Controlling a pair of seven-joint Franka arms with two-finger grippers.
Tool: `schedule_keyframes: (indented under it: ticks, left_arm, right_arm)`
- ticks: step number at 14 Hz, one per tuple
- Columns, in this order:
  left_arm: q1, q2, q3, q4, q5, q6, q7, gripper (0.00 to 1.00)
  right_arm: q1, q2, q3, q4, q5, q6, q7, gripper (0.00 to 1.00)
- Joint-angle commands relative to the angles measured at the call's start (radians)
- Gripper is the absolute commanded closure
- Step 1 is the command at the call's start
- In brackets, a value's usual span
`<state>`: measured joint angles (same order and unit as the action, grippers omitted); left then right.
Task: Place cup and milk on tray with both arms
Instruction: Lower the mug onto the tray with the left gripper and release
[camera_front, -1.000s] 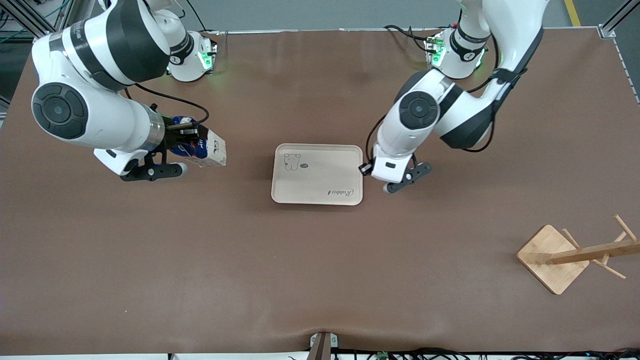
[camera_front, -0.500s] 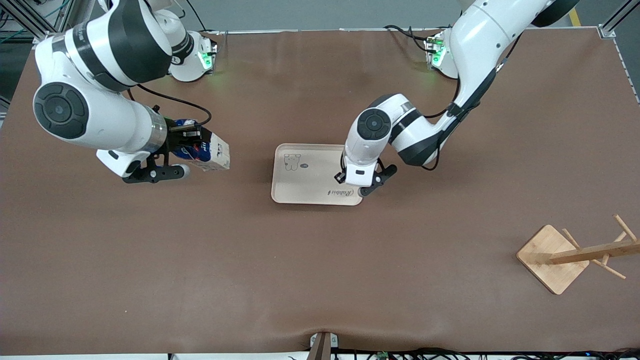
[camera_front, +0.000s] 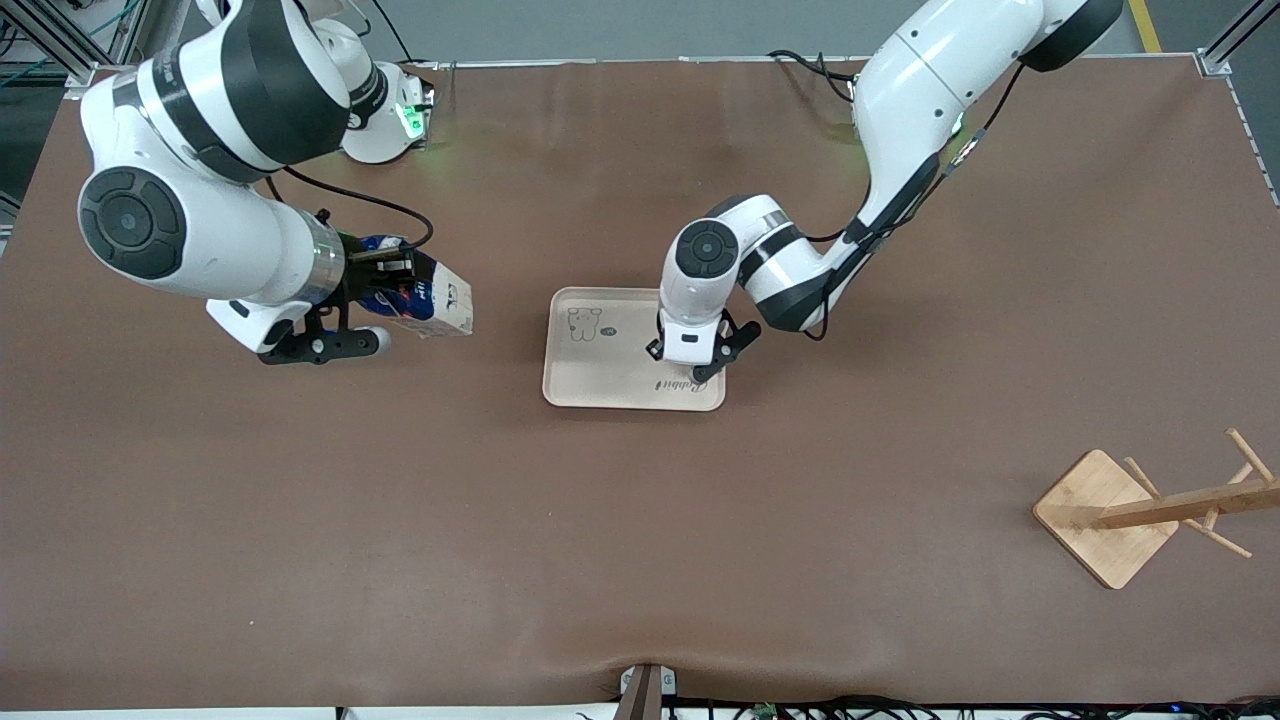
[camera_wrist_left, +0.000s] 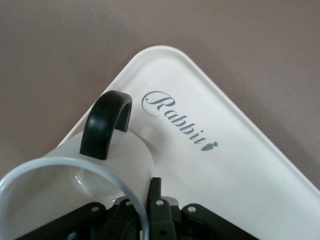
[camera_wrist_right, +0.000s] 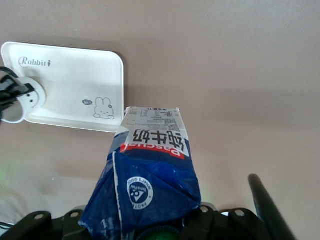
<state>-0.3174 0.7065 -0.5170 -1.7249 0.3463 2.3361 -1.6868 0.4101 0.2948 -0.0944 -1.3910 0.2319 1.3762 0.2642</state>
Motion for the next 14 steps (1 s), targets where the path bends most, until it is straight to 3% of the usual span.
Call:
schedule_keyframes:
  ticks: [1, 4, 5, 8, 14]
  left_arm:
    - [-0.031, 0.019, 0.025, 0.025, 0.019, 0.014, -0.043, 0.99]
    - [-0.026, 0.014, 0.025, 0.042, 0.02, 0.012, -0.062, 0.21]
    - [-0.023, 0.008, 0.028, 0.053, 0.022, 0.006, -0.062, 0.0]
    - [-0.008, -0.044, 0.025, 0.054, 0.025, -0.01, -0.057, 0.0]
    - [0.089, -0.241, 0.017, 0.062, 0.011, -0.141, -0.021, 0.0]
  right_arm:
    - [0.018, 0.0, -0.001, -0.008, 0.032, 0.027, 0.039, 1.0]
    - [0.042, 0.001, -0.001, -0.011, 0.036, 0.049, 0.095, 1.0]
    - [0.048, 0.001, -0.001, -0.016, 0.036, 0.055, 0.104, 1.0]
    - [0.088, 0.004, 0.002, -0.022, 0.036, 0.084, 0.171, 1.0]
    - [0.223, 0.044, 0.001, -0.053, 0.021, 0.207, 0.272, 1.0]
